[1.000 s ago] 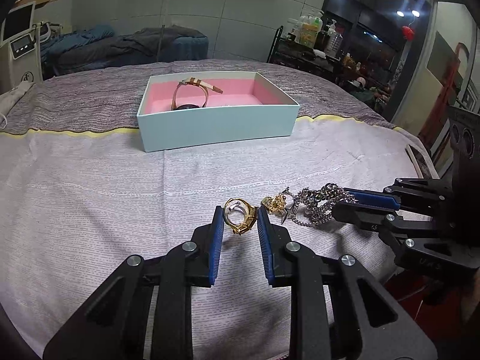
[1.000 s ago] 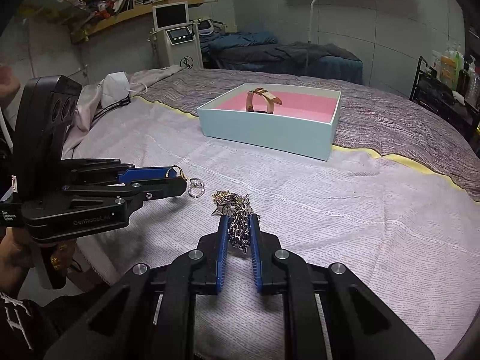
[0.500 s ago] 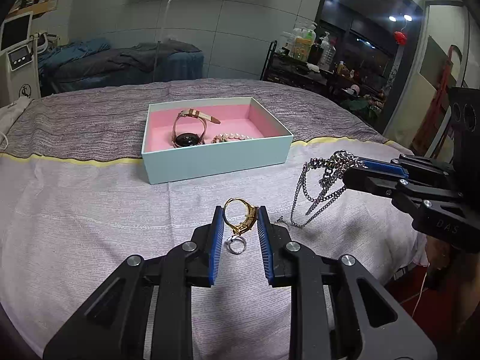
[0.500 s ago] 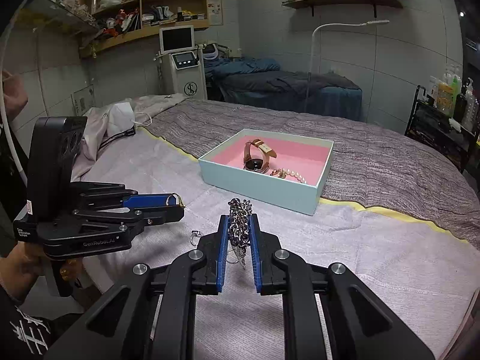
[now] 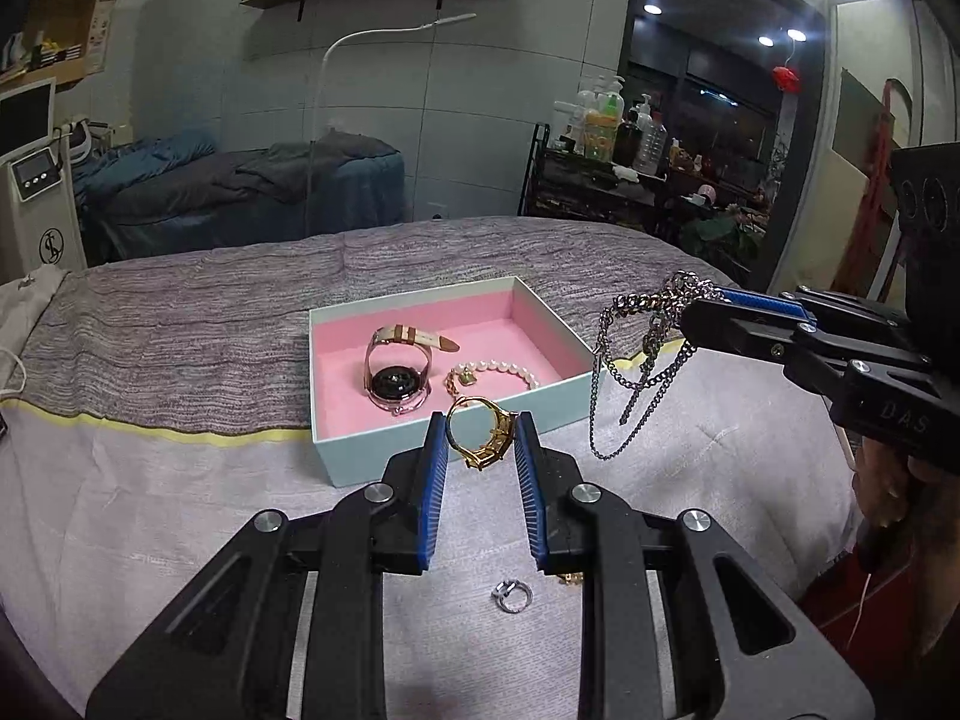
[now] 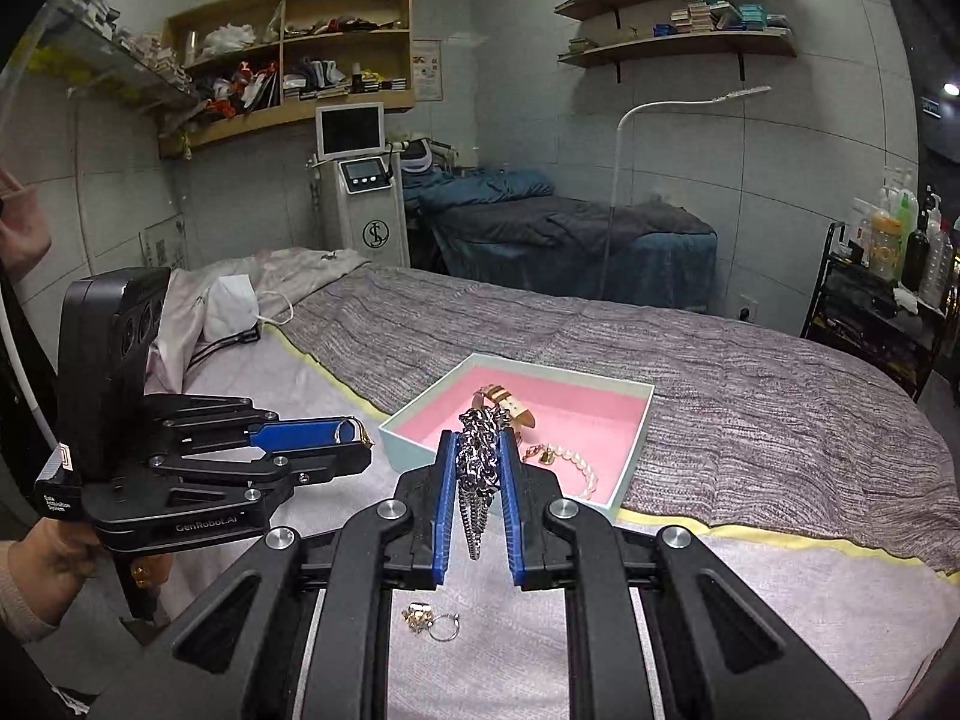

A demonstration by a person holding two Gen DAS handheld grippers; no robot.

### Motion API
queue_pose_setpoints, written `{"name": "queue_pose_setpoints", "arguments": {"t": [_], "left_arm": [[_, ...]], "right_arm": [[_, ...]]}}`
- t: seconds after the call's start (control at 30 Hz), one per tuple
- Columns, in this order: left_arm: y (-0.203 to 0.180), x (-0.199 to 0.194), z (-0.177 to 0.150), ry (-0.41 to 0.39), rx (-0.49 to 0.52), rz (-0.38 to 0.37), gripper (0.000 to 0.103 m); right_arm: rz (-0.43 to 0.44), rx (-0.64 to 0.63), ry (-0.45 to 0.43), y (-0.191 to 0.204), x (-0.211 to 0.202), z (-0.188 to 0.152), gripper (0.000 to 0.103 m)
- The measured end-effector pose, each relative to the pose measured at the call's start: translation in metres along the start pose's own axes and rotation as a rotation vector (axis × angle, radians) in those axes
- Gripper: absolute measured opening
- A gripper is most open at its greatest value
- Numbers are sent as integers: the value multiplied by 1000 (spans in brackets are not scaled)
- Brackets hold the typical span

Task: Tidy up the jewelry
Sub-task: 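Lift the gold ring into the pink box with the left tool while the right releases the chain there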

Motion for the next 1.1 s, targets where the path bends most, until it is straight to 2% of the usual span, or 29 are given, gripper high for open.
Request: {"name": "queue_pose_setpoints", "arguments": {"t": [0.37, 0.73, 0.9, 1.1], "left_arm": [[42, 30, 32, -10, -7, 34, 23], [55, 76, 17, 83, -34, 27, 23], [59, 91, 13, 111, -61, -8, 23], [59, 107, 8, 146, -65, -13, 23]], "right_arm": [[-13, 26, -39, -10, 31, 36, 13], [-46, 73, 84, -28, 84, 17, 13], [-60, 86, 129, -34, 100, 5, 13], [-70, 73, 154, -36, 111, -4, 13]]}}
Point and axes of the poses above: each gripper's, at about its wrist camera, not at the fingertips, and x roughly the way its jaws point, y to its left, z to its top, the point moved 3 cm from there along x, roughly the way its jaws point, and after that the axes turned 14 degrees about x, right-handed, at the moved point
